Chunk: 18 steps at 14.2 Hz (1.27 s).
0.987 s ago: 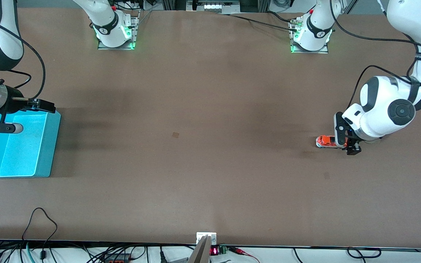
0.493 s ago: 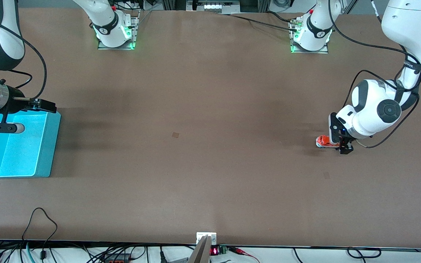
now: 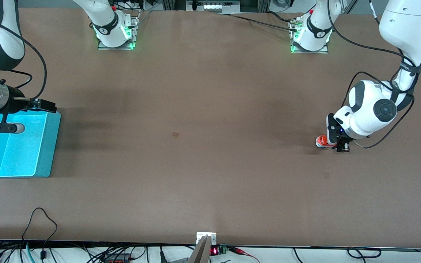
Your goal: Wind up bus and store in blue box
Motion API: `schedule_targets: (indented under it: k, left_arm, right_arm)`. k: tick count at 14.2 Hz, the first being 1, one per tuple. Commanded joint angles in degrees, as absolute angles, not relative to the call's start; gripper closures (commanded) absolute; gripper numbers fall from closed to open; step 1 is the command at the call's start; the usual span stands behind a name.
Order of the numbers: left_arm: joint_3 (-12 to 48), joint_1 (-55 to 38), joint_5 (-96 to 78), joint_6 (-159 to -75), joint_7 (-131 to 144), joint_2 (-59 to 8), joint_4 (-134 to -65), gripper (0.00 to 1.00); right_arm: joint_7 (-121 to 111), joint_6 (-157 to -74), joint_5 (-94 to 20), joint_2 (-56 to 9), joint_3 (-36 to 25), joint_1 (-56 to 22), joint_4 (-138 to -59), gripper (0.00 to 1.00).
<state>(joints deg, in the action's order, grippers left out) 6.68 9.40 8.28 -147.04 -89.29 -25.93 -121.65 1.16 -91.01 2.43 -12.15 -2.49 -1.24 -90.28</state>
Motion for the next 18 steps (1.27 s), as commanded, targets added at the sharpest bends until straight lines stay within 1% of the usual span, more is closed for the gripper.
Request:
schedule_targets:
  k: [1,2,3,8,13,15,18]
  left_arm:
    - [6.86,9.67,9.05,-148.18,-89.74,-26.28,-121.64,0.78]
    - [6.94,9.67,9.05,-148.18,-89.65,-26.28,-121.64,0.82]
    - [6.94,9.67,9.05,-148.18,-89.47,-26.19,-121.64,0.83]
    - [6.86,10.02,8.88,-148.18,-89.3,-26.37,-121.64,0.83]
    - [6.77,16.25,9.05,-148.1,-90.26,-27.33,-120.94,0.83]
    - [6.77,19.14,9.05,-148.01,-94.98,-27.95,-120.76,0.82]
    - [6.77,22.93,9.05,-147.83,-100.88,-29.53,-118.57,0.82]
  right_arm:
    - [0.53,-90.18,3.34,-11.51,-2.29,-1.32,-90.26,0.0]
    - [0.44,-90.18,3.34,-11.43,-2.29,-1.23,-90.26,0.0]
    - [0.44,-90.18,3.34,-11.51,-2.29,-1.23,-90.26,0.0]
    - [0.53,-90.18,3.25,-11.51,-2.29,-1.32,-90.26,0.0]
    - [0.88,-90.09,3.25,-11.51,-2.29,-1.41,-90.26,0.0]
    - [0.79,-90.09,3.25,-11.43,-2.29,-1.41,-90.26,0.0]
    - [0.97,-90.09,3.34,-11.43,-2.29,-2.2,-90.26,0.0]
